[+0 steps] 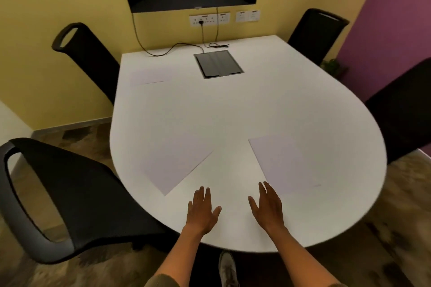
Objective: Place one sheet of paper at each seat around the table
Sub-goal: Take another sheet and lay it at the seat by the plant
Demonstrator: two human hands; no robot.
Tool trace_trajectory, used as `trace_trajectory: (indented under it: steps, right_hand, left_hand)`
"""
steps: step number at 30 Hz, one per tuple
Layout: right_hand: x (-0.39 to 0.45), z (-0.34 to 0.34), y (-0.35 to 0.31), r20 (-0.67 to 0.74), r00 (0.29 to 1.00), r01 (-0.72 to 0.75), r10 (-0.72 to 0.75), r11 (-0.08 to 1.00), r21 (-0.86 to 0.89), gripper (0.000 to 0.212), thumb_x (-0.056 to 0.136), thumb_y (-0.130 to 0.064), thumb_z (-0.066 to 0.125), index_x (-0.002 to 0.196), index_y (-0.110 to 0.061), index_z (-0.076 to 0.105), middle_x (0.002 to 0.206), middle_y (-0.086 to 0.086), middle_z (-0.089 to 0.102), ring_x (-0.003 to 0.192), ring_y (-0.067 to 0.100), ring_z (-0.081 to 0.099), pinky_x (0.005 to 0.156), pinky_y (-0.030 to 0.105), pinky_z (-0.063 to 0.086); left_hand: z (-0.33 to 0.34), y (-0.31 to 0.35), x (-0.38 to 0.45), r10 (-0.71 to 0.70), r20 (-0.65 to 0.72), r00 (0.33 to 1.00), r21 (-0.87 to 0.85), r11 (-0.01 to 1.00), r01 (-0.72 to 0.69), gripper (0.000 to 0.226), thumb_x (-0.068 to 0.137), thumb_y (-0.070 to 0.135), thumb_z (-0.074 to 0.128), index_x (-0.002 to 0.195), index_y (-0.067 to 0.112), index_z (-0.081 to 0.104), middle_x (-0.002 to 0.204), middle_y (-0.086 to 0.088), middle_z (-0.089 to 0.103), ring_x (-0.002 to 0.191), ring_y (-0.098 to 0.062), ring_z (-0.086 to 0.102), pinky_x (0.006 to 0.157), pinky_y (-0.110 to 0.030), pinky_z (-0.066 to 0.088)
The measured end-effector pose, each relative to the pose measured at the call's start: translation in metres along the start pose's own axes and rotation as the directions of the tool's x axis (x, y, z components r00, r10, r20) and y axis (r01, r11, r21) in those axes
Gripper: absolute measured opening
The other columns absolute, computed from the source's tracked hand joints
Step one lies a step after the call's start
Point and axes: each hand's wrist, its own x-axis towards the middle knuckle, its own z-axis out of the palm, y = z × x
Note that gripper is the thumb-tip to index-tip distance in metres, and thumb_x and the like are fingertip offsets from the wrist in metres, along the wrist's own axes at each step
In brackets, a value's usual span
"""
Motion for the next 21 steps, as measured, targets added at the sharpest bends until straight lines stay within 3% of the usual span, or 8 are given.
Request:
trace_trajectory:
  steps: [13,21]
  right_hand:
    - [-0.054,-0.061,0.11,-0.115,0.971,-0.197,0.208,0.975,0.099,0.067,0.1,-0.046,0.041,0.155,-0.015,0.02,0.163,0.005,0.019,0.15,0.022,0.02,0.121,0.039,0.024]
    - [-0.021,-0.089,0.19,-0.087,0.976,-0.193,0.201,0.977,0.094,0.069,0.099,-0.048,0.041,0.155,-0.018,0.016,0.163,0.005,0.017,0.15,0.022,0.021,0.121,0.04,0.025]
  left_hand:
    - [0.058,0.084,-0.02,0.182,0.066,0.981,0.028,0.983,-0.184,0.074,0.099,0.047,0.038,0.155,0.012,0.003,0.164,-0.009,-0.001,0.152,-0.026,0.003,0.121,-0.045,0.018]
    - [0.087,0.158,0.01,0.155,0.061,0.986,0.138,0.977,-0.162,0.074,0.1,0.048,0.037,0.155,0.011,0.003,0.164,-0.011,0.0,0.152,-0.027,0.0,0.121,-0.046,0.018]
